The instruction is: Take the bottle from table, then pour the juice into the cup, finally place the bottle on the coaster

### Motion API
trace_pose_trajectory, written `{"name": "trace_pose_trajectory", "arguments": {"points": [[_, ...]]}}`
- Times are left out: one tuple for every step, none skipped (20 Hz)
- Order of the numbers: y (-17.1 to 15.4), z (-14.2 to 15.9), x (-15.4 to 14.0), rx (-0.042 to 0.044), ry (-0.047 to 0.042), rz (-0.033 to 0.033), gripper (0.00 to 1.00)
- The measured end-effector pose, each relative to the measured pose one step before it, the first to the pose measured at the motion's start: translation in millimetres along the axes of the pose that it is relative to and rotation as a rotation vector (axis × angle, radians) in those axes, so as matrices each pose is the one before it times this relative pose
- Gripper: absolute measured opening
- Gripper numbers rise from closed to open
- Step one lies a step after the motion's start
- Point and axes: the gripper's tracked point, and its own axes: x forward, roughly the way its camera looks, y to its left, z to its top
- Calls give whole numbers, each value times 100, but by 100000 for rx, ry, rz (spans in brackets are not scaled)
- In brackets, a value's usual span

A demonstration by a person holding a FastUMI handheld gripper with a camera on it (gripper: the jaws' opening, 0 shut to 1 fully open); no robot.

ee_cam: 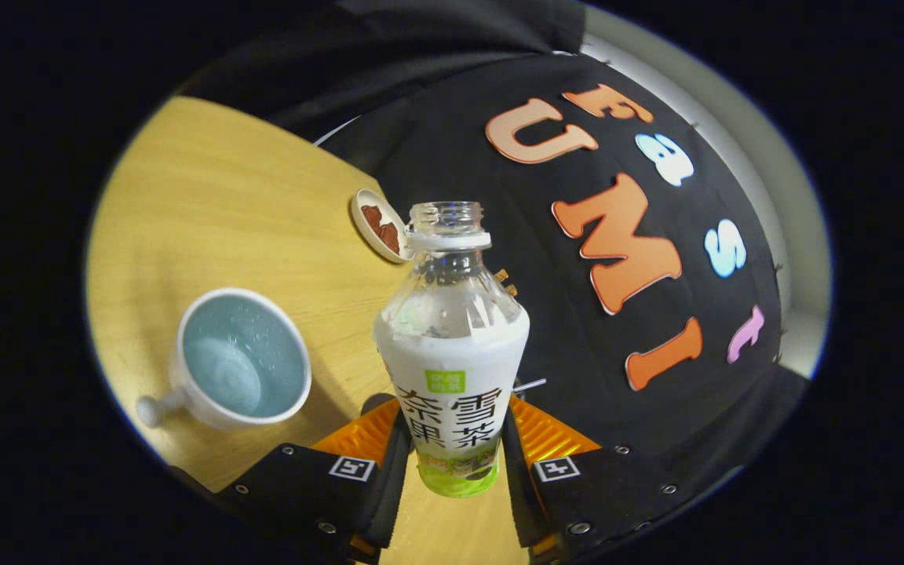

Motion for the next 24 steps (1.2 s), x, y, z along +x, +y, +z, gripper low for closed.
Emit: {"name": "trace_pose_trajectory", "arguments": {"points": [[-439,494,228,9268,-169,1265,59],[-405,327,271,8451,-440,982,59],[-420,400,80,7774,-1577,889,59],[-241,390,3,7545,-1586,713,59],[-256,537,291,8205,-2128,1188,59],[-429,415,873,7988,-1184,970,59],[-273,211,727,7078,-78,1572,59],[-555,-35,541,5768,-69,431,59],[-396,-26,493,4318,16,94,59],[-310,-194,397,2718,220,-474,59],[-226,-190,302,2299,139,-62,59],[-345,-489,147,1670,334,144,59],[-270,-376,363,1398,299,59,59],[-269,-317,506,1022,599,-171,59],[-111,-561,545,1105,659,145,59],[-105,-750,722,1552,1185,276,61],[-156,-824,656,1944,1930,151,61],[-529,-666,791,1843,1498,-887,61],[-292,-533,599,1328,1567,-187,61],[-313,-483,686,1112,1084,-586,61],[-79,-638,262,1088,1405,-54,61],[-281,-565,309,876,996,-266,61],[-77,-368,75,960,956,320,61],[54,-261,78,541,509,102,61]]}}
